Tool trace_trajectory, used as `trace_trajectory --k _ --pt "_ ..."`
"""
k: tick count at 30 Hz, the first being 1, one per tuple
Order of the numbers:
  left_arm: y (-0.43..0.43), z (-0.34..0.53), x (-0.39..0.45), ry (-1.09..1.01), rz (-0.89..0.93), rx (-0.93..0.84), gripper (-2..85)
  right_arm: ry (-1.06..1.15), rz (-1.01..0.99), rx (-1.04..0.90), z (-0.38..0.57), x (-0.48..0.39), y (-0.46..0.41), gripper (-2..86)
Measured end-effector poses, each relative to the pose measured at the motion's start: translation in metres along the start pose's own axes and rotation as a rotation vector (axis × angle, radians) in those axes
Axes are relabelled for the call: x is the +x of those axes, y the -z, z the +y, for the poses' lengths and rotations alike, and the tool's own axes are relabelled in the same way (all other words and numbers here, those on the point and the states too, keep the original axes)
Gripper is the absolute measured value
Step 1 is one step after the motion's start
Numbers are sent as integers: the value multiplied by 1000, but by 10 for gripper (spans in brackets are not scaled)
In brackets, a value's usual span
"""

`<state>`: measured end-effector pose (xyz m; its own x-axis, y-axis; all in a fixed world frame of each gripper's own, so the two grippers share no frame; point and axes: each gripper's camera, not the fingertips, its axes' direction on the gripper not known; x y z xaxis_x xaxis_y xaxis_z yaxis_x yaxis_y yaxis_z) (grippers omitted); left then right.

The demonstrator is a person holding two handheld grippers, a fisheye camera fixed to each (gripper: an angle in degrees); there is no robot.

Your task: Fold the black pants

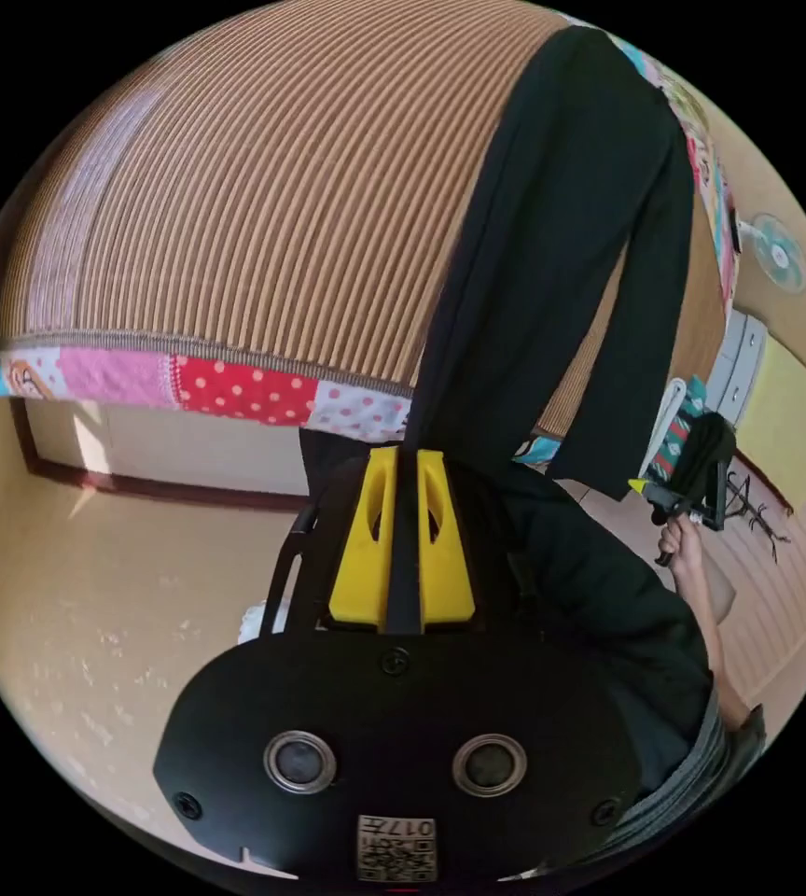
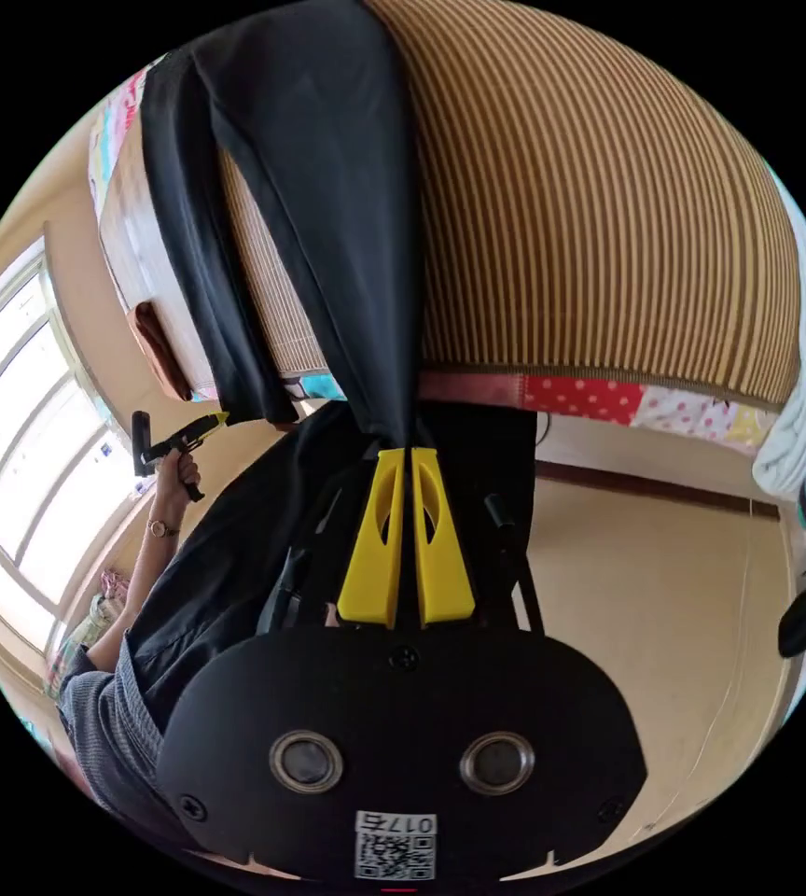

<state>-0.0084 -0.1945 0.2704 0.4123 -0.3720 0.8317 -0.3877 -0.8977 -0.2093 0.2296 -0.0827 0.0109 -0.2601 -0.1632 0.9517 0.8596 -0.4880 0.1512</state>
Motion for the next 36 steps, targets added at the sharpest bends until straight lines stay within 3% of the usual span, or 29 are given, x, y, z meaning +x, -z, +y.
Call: trace_trajectory --k 4,6,9,12,16,18,21,24,28,31,33,36 --pt "44 39 -24 181 46 224 60 128 -58 141 55 -12 48 16" --pt "66 51 12 15 172 302 67 211 -52 169 73 -31 61 16" --pt "75 54 105 -361 245 191 91 361 -28 142 88 -65 67 16" --pt "78 51 183 -577 266 61 153 437 49 18 86 -94 53 16" --pt "77 38 235 -657 194 49 170 603 163 -25 95 -132 40 17" --pt "54 29 254 -673 86 -60 167 670 195 -24 101 -143 37 16" --pt "31 33 245 -672 -10 -49 79 807 275 -73 111 -150 26 16" --pt "22 41 217 -661 35 -3 34 892 320 -180 113 -127 19 15" --pt "26 48 180 -591 113 50 27 784 435 -324 81 -46 26 12" --pt "24 53 151 -506 135 72 25 598 542 -288 32 19 58 17" --pt "24 57 134 -473 191 85 24 484 450 -203 -9 45 95 25" --pt "24 61 119 -439 213 96 25 369 50 34 -86 78 171 47"
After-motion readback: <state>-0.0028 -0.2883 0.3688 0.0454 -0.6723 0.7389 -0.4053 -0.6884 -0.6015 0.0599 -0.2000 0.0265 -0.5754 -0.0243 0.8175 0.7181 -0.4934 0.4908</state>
